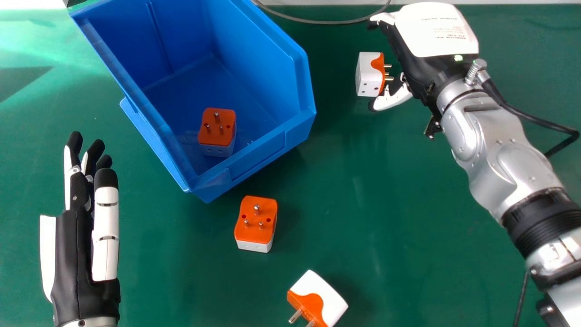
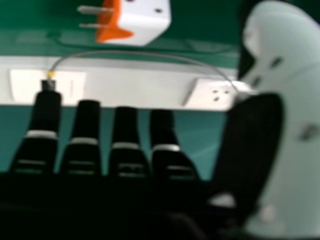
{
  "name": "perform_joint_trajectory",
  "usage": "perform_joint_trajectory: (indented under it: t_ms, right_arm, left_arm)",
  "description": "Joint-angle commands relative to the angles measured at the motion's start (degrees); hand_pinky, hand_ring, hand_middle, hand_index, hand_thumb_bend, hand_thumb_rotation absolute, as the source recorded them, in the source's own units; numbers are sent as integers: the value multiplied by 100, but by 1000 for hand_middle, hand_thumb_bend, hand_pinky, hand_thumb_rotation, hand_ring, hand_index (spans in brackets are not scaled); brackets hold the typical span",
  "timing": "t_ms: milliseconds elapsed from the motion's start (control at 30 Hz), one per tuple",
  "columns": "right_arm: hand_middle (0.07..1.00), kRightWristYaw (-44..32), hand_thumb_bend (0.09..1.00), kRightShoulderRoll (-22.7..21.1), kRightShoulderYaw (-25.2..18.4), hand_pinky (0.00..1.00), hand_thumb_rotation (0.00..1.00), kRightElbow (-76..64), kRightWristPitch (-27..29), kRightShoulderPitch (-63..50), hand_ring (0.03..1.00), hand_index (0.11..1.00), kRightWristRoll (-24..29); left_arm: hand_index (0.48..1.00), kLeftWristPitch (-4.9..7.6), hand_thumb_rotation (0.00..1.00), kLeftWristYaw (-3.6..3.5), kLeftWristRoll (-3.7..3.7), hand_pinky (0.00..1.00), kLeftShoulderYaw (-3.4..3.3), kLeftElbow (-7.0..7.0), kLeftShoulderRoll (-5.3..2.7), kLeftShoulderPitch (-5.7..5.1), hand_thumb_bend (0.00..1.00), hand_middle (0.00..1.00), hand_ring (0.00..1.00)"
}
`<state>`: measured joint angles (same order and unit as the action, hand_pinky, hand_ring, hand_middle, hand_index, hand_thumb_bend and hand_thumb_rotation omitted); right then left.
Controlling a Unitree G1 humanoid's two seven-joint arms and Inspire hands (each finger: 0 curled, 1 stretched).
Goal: Pick all objects and put in blue box
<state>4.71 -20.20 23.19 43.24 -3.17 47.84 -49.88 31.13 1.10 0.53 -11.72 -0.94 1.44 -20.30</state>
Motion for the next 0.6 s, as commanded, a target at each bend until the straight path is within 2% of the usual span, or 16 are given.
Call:
perform_joint_trajectory:
  t_ms: [0,33,100,167,233,400,567]
  right_arm:
    - [816,81,660,33,75,663,137,149,17,387,782,789,34]
    - [811,103,664,41,120,657,132,237,37,434,776,784,18]
    - [808,119,664,50,211,655,130,384,66,518,773,780,-1]
    - [794,118,671,66,307,631,125,542,89,602,756,769,-14]
    - [788,88,670,101,413,627,125,709,69,693,750,762,-34]
    - [773,188,667,240,539,612,129,1009,0,812,739,752,17]
    - [757,251,674,371,597,593,134,1313,-33,939,731,734,72]
  left_arm:
    - [993,134,949,2,34,941,-33,92,33,-52,460,959,939]
    - [992,149,946,-1,46,940,-31,85,30,-56,461,958,939]
    - [991,144,942,16,12,938,-30,97,28,-79,463,956,937]
    - [990,105,938,35,11,933,-30,126,15,-101,469,956,936]
    - [990,116,936,29,23,932,-27,123,18,-110,470,956,937]
    - [993,98,945,50,-8,935,-25,163,19,-139,464,958,940]
    - [996,132,953,26,-2,940,-32,142,48,-146,461,962,943]
